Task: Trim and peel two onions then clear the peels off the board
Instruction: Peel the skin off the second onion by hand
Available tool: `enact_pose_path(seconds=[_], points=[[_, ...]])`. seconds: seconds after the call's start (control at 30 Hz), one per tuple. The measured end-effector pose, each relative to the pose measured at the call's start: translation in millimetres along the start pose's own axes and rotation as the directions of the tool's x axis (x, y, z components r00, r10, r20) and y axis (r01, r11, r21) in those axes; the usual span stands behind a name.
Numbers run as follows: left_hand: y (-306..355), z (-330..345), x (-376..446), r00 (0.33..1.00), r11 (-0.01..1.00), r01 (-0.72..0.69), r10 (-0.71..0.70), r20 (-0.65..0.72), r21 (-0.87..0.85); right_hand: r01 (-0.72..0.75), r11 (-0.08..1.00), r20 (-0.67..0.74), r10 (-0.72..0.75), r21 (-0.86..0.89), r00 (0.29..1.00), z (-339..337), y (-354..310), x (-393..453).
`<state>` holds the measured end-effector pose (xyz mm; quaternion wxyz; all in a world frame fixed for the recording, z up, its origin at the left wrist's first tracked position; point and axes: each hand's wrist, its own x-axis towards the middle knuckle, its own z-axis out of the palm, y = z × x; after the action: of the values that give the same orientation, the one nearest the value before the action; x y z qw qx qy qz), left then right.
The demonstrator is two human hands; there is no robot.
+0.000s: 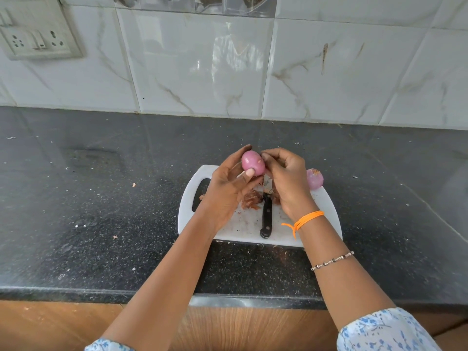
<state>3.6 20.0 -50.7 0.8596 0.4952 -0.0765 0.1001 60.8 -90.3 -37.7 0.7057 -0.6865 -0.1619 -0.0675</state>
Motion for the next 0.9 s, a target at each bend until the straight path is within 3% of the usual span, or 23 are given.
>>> enact_pose_path(seconds=[0.13, 0.3, 0.63, 0.77, 0.9], points=[[-0.5, -0.4, 2.4, 0.999, 0.997, 0.01, -0.014, -0.044, -0.076, 0.178, 0.964, 0.208, -0.136, -0.199, 0.969, -5.6, -8.8, -2.4], [0.9, -2.1, 2.7, 0.997, 0.988, 0.022, -0.033, -0.068, -0.152, 0.272, 0.932, 0.354, -0.177, -0.239, 0.918, -7.6, -13.2, -5.5], [5.0, -5.2, 0.1, 0.959, 0.987, -0.056, 0.096, -0.267, 0.153, 0.19, 0.967, 0.408, -0.105, -0.173, 0.907, -10.4, -9.8, -2.5], [6.8, -7.1, 0.3, 0.951, 0.98, -0.057, 0.112, -0.288, 0.191, 0.113, 0.986, 0.365, -0.06, -0.125, 0.929, -14.0, -11.3, -1.2], [8.0, -6.9, -0.6, 0.949, 0.985, -0.105, 0.14, -0.284, 0.135, -0.007, 0.999, 0.391, -0.009, 0.04, 0.92, -18.1, -9.1, 0.4]])
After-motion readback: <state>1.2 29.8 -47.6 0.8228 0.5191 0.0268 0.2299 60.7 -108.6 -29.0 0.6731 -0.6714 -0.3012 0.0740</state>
